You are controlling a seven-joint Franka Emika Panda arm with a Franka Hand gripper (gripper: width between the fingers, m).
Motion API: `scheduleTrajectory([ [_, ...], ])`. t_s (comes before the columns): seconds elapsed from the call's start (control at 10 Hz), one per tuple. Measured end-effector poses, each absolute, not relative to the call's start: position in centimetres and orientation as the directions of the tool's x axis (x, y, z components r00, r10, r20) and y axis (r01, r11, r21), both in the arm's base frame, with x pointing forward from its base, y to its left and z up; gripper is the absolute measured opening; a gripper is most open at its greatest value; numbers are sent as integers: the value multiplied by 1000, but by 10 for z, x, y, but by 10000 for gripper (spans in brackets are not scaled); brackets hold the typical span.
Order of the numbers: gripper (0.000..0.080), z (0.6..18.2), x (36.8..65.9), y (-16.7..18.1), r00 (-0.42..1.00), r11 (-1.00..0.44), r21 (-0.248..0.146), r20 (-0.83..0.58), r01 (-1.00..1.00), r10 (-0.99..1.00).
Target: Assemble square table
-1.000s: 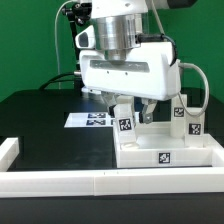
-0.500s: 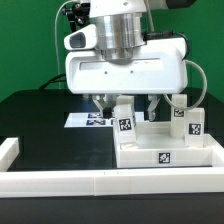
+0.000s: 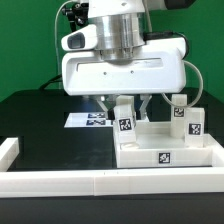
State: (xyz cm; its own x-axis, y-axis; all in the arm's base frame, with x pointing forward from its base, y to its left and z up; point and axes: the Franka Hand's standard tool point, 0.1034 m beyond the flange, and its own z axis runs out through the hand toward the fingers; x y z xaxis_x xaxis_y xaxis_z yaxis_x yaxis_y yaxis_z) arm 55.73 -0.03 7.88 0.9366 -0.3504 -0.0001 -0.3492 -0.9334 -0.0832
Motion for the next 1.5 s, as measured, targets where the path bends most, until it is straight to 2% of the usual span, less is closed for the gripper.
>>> scheduleTrajectory([
  [0.1, 290, 79, 557, 0, 937, -933, -83, 0, -349, -350],
  [0.5, 290, 79, 557, 0, 915, -912, -83, -5, -402, -403],
  [0.7, 290, 78, 557, -1, 830, -826, -81, -20, -557, -558],
  [1.1, 291, 77, 556, -3, 519, -515, -71, -60, -854, -852],
  [1.5, 291, 76, 556, -5, 121, -119, -33, -85, -992, -989],
])
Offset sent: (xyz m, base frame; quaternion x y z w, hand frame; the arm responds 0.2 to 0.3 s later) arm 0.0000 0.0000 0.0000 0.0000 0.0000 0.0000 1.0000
